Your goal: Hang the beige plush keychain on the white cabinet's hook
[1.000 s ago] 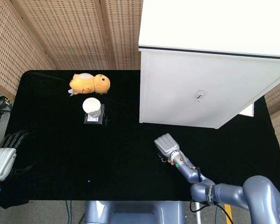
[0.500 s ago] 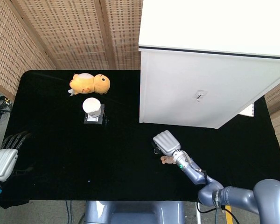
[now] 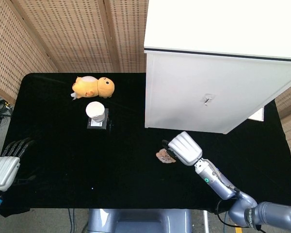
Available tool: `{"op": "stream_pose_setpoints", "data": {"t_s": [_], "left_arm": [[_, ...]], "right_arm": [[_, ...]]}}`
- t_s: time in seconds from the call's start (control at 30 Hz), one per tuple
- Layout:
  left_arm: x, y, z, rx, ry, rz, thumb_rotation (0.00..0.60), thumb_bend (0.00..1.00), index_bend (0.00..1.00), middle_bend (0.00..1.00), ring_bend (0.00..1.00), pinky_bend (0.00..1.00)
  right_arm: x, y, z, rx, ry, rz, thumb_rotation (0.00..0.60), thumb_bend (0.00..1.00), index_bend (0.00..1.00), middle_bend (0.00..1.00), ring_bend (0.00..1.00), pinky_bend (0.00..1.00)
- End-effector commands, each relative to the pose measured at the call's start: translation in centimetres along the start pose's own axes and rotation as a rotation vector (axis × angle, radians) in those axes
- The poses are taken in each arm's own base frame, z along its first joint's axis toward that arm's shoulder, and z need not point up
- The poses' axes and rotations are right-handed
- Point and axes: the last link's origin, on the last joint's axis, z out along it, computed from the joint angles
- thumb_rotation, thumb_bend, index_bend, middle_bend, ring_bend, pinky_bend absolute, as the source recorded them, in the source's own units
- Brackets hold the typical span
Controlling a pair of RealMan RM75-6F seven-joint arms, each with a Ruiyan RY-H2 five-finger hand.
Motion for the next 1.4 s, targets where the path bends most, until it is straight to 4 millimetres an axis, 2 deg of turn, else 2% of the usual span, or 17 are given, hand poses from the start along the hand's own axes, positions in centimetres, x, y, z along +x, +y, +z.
{"op": "stream_pose_setpoints", "data": {"t_s": [0.03,0.47,0.53,0.73,0.87,0.97,1.4], "left_arm": [[0.0,0.0,0.0,0.000,0.000,0.000,0.600,0.00,0.00,0.00,0.00,0.00],[-0.1,0.1,-0.1,-0.001,0.000,0.002,0.600,0.00,0.00,0.00,0.00,0.00],[-0.1,0.1,-0.1,-0.001,0.000,0.002,0.600,0.00,0.00,0.00,0.00,0.00],[-0.1,0.2,-0.2,-0.003,0.001,0.004,0.600,0.00,0.00,0.00,0.00,0.00],[-0.1,0.2,-0.3,-0.004,0.002,0.005,0.600,0.00,0.00,0.00,0.00,0.00],[-0.2,0.3,-0.3,-0.006,-0.002,0.007,0.600,0.00,0.00,0.00,0.00,0.00],[-0.3,0.2,-0.2,-0.002,-0.003,0.008,0.600,0.00,0.00,0.00,0.00,0.00]], "right_arm": [[1.7,0.2,-0.3,0.002,0.046,-0.034,0.600,0.59,0.75,0.93,0.90,1.00],[8.6,2.6,-1.2,-0.019,0.290,-0.184,0.600,0.58,0.77,0.93,0.90,1.00],[10.7,3.6,-1.8,-0.028,0.373,-0.238,0.600,0.58,0.78,0.93,0.90,1.00],[12.8,5.3,-2.2,-0.075,0.430,-0.342,0.600,0.58,0.78,0.93,0.90,1.00],[13.3,6.4,-2.4,-0.110,0.441,-0.423,0.600,0.59,0.78,0.93,0.90,1.00],[12.9,7.3,-2.4,-0.142,0.418,-0.501,0.600,0.59,0.78,0.93,0.90,1.00],[11.1,7.3,-1.8,-0.162,0.344,-0.598,0.600,0.59,0.78,0.93,0.91,1.00]]}}
